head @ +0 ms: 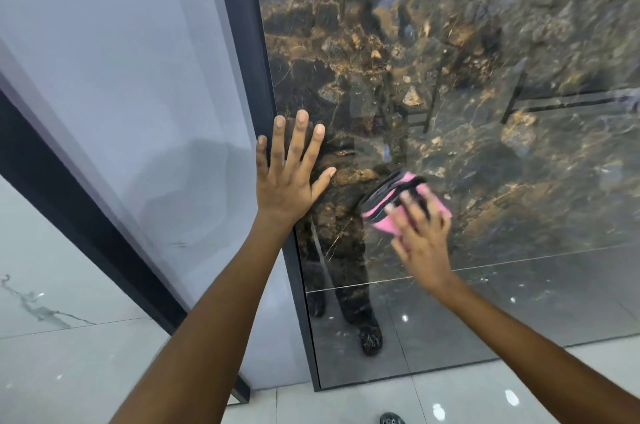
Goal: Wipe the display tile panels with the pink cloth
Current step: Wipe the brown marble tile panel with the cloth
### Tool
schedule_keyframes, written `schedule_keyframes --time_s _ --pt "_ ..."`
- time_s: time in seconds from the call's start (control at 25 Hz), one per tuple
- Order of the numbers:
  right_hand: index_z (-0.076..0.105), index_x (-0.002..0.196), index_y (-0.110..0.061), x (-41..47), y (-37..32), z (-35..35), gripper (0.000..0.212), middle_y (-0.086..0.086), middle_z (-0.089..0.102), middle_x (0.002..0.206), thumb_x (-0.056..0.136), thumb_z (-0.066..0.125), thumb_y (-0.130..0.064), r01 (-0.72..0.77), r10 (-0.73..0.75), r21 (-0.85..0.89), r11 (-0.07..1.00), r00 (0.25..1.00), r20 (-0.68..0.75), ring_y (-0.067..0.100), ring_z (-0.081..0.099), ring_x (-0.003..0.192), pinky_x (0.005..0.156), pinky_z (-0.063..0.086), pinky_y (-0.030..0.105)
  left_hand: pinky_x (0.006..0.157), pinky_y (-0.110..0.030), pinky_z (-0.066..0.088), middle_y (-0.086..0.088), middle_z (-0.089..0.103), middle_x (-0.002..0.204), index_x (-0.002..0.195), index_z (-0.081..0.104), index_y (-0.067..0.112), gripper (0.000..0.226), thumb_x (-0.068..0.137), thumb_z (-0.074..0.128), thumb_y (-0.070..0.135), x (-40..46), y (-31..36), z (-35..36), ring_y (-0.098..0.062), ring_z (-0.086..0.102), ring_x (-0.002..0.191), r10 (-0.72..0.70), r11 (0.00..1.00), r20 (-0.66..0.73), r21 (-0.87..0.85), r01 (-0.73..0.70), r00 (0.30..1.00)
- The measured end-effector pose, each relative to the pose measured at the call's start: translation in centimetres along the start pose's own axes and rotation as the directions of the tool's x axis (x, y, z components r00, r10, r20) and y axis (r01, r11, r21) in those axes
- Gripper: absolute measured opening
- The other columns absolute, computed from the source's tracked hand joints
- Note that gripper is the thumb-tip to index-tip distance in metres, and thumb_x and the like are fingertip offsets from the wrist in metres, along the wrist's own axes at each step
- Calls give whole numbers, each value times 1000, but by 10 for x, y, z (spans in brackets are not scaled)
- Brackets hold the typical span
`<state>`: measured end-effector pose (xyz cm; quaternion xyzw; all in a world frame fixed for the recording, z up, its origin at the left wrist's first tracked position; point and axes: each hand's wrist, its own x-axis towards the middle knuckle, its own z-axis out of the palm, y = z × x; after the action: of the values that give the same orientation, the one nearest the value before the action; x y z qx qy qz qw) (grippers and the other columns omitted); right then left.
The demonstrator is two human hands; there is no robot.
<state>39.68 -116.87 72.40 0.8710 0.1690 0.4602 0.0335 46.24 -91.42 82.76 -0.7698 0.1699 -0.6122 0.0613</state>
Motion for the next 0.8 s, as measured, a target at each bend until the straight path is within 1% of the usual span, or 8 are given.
schedule_keyframes --time_s 0.16,0.28,0.36,0.44,0.56,0.64,0.72,0.8 --pt "2 155 -28 -7 12 3 133 -6 -3 163 53 86 -11 613 -564 -64 787 759 325 27 -7 149 106 23 49 120 -47 -7 -8 -17 163 157 -2 18 79 99 32 60 1 -2 -1 -31 -15 149 3 1000 12 -3 -3 1000" --pt "27 148 -26 61 49 -46 95 0 19 159 68 78 -26 245 -245 -51 968 969 5 19 -3 149 108 19 39 121 -45 -7 -3 -17 163 157 -2 21 77 99 34 57 1 -1 -8 -27 -14 150 -17 997 56 -73 21 998" --pt "27 149 -19 111 67 -81 85 9 24 156 76 69 -28 -146 159 78 986 969 -190 25 1 149 114 11 40 121 -42 -7 3 -16 163 157 2 27 67 102 29 53 2 5 -19 -21 -13 151 -74 980 101 -179 91 992" --pt "25 149 -13 129 58 -86 80 12 22 156 79 65 -17 -216 256 178 960 936 -242 31 7 148 116 12 44 122 -42 -4 2 -6 164 154 18 29 54 104 27 48 17 13 -31 -19 -10 151 -138 937 122 -306 169 983" --pt "23 150 -17 114 30 -71 82 7 28 154 77 58 -4 442 -445 -75 894 895 -33 27 13 148 118 11 44 122 -46 3 -10 15 159 148 29 20 49 103 37 38 107 11 -50 -23 -1 151 -199 897 3 -403 183 980" --pt "26 150 -11 144 55 -91 84 10 27 156 74 62 -12 534 -541 -140 834 841 -8 27 8 149 119 9 42 121 -47 4 -14 22 159 149 33 17 53 100 44 33 185 -6 -64 -31 9 149 -217 897 -71 -409 170 974" --pt "27 148 -4 205 89 -131 90 19 28 155 68 66 -12 214 -219 -47 976 952 -211 34 14 147 116 19 45 121 -44 1 -12 24 160 152 33 16 55 101 42 33 239 -25 -69 -35 13 148 -228 926 -115 -332 179 967" --pt "23 152 -6 264 125 -181 89 17 21 158 72 60 -19 -276 347 240 931 876 -335 36 14 146 114 23 51 121 -44 -2 -8 19 162 155 26 18 57 103 36 37 254 -34 -63 -34 11 149 -239 948 -113 -241 207 964"
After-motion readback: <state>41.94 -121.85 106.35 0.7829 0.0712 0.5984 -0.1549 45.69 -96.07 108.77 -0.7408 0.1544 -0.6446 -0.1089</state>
